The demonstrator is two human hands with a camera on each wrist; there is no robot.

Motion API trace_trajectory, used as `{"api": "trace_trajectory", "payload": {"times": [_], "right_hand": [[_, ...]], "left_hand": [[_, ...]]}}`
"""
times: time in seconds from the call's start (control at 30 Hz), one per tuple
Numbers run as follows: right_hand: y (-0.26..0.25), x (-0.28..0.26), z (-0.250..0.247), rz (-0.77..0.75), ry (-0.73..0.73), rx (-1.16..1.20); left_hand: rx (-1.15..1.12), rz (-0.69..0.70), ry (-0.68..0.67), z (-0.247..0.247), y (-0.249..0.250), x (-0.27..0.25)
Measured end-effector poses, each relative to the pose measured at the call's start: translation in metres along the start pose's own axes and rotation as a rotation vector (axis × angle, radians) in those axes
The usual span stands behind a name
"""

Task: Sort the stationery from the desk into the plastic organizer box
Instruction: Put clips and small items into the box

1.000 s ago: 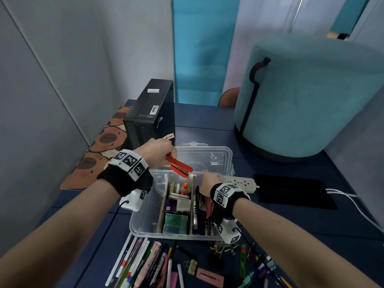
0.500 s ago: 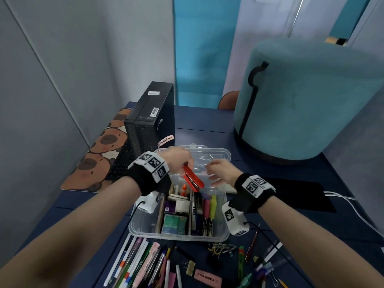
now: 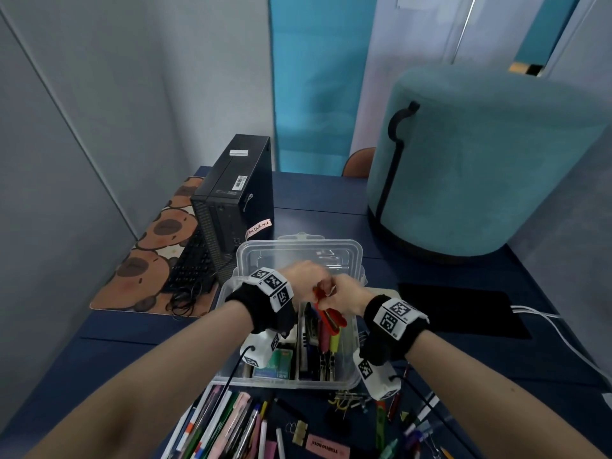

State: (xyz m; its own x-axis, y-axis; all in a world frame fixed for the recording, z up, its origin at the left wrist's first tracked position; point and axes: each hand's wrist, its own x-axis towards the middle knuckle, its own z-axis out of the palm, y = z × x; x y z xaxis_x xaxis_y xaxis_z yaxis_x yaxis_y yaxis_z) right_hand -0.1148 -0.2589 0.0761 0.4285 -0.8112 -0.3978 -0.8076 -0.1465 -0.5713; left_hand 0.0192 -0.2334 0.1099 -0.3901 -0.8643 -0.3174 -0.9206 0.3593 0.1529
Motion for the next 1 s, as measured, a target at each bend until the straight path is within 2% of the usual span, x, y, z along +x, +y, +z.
{"api": "trace_trajectory", "payload": {"times": [0.13, 0.2, 0.27, 0.4, 0.67, 0.73, 0.8, 1.0], "right_hand": [[-0.007, 0.008, 0.007, 0.128, -0.084, 0.040], [-0.013, 0.013, 0.013, 0.159, -0.051, -0.011], [-0.021, 0.017, 0.021, 0.163, -0.012, -0.093], [-0.029, 0.017, 0.031, 0.136, -0.032, -0.138], [-0.026, -0.001, 0.016, 0.004, -0.353, -0.448], [-0.017, 0.001, 0.021, -0.017, -0.425, -0.614], [-0.009, 0.002, 0.029, -0.069, -0.424, -0.766], [0.004, -0.005, 0.048, -0.236, -0.266, -0.977]], "left_hand": [[-0.181, -0.162, 0.191, 0.003, -0.020, -0.010], [-0.250, -0.214, 0.275, 0.001, -0.031, -0.018], [-0.242, -0.230, 0.304, -0.001, -0.037, -0.026], [-0.207, -0.238, 0.219, 0.006, -0.040, -0.031], [-0.203, -0.222, 0.192, 0.020, -0.042, -0.036], [-0.195, -0.216, 0.190, 0.021, -0.039, -0.039], [-0.176, -0.219, 0.170, 0.023, -0.036, -0.041], [-0.140, -0.220, 0.142, 0.023, -0.032, -0.043]]}}
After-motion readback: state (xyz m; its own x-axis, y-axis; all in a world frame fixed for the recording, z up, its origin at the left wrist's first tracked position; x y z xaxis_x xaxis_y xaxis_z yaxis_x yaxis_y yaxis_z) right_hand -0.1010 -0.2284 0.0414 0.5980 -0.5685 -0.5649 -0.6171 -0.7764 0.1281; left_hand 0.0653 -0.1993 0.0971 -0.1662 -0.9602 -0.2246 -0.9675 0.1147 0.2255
